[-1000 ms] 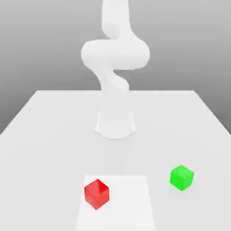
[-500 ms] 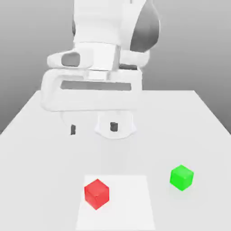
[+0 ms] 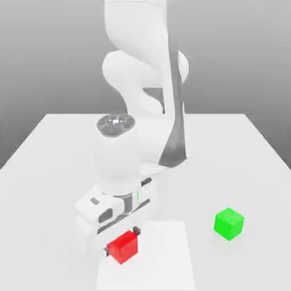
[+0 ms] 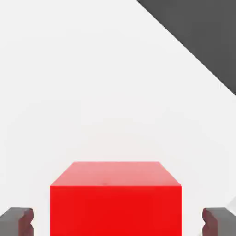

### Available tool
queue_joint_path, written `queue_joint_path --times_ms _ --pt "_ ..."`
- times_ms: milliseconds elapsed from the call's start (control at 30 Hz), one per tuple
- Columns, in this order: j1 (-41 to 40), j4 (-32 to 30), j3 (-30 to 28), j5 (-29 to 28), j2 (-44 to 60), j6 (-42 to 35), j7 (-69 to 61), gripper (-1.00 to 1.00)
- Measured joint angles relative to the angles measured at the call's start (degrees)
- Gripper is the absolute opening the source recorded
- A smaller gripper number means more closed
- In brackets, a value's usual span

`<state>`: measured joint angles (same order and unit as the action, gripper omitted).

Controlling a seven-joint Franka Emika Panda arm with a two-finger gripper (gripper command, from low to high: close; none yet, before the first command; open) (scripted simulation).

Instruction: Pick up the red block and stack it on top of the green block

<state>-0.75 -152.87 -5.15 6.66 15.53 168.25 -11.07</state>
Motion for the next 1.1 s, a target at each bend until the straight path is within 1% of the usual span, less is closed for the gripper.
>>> queue_joint_path --times_ms 133,333,533,667,800,867,1033,1067,1100 --pt "-0.2 0.0 0.2 0.1 0.3 0.2 -0.1 -1.0" --pt "1.0 -1.6 -1.6 -4.8 -10.5 -8.9 3.8 -1.0" --pt "11.9 -3.3 3.0 -5.9 -15.6 -12.2 13.3 -1.0" --pt "19.1 -4.4 6.4 -5.8 -18.3 -13.7 19.8 -1.0" --pt "24.6 -5.5 10.4 -5.2 -20.8 -15.2 26.0 -1.0" --pt "26.1 -5.8 12.0 -5.3 -20.5 -14.5 28.3 -1.0" --pt "26.3 -5.6 12.1 -8.6 -11.5 -5.9 31.4 -1.0" --pt "26.5 -5.5 11.8 -9.3 -9.8 -4.3 31.9 1.0" --pt "26.5 -5.5 11.8 -9.3 -9.8 -4.3 31.9 1.0"
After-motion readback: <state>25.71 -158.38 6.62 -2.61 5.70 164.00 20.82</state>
